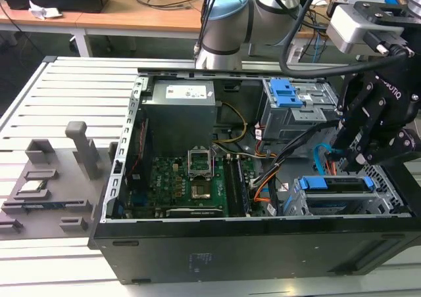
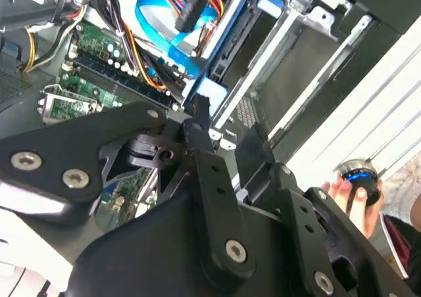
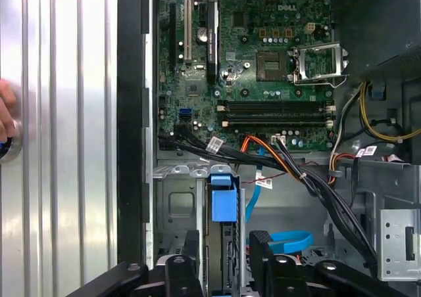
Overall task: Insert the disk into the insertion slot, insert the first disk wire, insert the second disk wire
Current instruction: 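Insert the disk into the insertion slot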
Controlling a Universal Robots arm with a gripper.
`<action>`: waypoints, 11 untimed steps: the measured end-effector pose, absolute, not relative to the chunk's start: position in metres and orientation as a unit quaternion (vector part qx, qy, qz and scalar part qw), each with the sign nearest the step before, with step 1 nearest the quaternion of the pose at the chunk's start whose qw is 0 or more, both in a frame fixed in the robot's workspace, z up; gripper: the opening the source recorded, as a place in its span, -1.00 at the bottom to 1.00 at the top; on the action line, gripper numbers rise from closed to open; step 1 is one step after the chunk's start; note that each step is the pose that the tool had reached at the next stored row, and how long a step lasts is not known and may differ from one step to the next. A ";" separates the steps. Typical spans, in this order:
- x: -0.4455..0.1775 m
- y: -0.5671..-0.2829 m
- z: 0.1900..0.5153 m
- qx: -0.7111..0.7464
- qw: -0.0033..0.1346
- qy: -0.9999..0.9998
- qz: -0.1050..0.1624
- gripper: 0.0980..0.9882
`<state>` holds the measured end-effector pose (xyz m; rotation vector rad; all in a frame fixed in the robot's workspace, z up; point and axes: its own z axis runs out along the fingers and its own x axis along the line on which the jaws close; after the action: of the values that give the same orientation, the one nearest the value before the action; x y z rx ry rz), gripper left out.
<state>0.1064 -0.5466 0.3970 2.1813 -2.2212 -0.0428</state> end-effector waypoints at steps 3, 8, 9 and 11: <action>0.106 -0.547 0.397 0.701 0.014 -0.713 -0.014 -0.43; 0.106 -0.547 0.397 0.701 0.014 -0.713 -0.014 -0.97; 0.106 -0.547 0.397 0.701 0.014 -0.713 -0.014 -0.98; 0.106 -0.547 0.397 0.701 0.014 -0.713 -0.014 -0.98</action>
<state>0.1064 -0.5466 0.3969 2.1812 -2.2211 -0.0427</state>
